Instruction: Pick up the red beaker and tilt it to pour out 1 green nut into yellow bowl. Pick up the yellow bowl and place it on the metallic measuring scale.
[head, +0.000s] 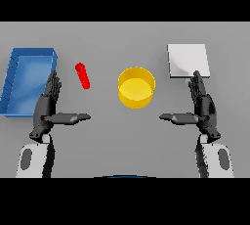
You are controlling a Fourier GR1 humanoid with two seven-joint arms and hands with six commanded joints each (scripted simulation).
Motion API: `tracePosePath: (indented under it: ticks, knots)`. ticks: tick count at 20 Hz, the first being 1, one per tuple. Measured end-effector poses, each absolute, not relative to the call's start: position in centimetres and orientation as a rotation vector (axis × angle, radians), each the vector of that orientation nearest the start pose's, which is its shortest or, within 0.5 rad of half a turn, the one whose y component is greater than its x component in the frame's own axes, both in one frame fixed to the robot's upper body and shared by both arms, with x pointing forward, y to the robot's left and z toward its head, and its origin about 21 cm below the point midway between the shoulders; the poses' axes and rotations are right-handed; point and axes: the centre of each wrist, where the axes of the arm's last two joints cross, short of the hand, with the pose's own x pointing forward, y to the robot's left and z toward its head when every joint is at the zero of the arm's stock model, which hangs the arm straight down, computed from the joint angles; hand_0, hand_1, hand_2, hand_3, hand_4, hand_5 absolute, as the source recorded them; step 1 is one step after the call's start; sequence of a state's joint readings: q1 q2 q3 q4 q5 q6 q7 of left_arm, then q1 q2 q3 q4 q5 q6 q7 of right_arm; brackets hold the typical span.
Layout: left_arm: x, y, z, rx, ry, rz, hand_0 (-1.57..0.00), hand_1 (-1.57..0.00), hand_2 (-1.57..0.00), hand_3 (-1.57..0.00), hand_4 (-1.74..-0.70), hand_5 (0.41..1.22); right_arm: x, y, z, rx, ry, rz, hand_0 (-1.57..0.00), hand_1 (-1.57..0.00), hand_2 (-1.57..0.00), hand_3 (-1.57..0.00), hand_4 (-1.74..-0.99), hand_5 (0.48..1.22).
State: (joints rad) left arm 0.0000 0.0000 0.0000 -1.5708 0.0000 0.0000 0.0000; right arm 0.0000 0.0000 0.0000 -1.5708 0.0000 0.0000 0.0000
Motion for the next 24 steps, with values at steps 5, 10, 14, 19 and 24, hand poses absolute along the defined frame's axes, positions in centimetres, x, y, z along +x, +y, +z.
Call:
tracePosePath:
  ticks: [5,10,14,19,24]
  knots:
    - [24.8,22.7,-0.3,-0.002,-1.571,0.0,0.0,0.0,0.0,0.0,-1.14,0.66,25.2,-23.2,-0.2,-0.003,-1.566,-0.001,0.0,0.0,0.0,0.0,-1.071,0.578]
    - [21.9,22.5,1.8,0.07,-1.637,-0.205,0.0,0.0,0.0,0.0,-1.14,0.66,23.4,-23.1,0.9,-0.236,-1.71,0.283,0.0,0.0,0.0,0.0,-1.071,0.581]
    - [21.9,22.3,2.4,0.079,-1.571,-0.235,0.0,0.0,0.0,0.0,-1.14,0.65,23.5,-22.5,1.4,-0.207,-1.702,0.289,0.0,0.0,0.0,0.0,-1.131,0.607]
    - [24.5,21.8,1.0,0.075,-1.502,-0.244,0.0,0.0,0.0,0.0,-1.16,0.645,23.2,-23.1,1.4,-0.153,-1.701,0.28,0.0,0.0,0.0,0.0,-1.197,0.627]
    - [28.0,22.1,-0.1,0.079,-1.484,-0.264,0.0,0.0,0.0,0.0,-1.18,0.64,23.1,-23.0,1.5,-0.125,-1.715,0.27,0.0,0.0,0.0,0.0,-1.225,0.627]
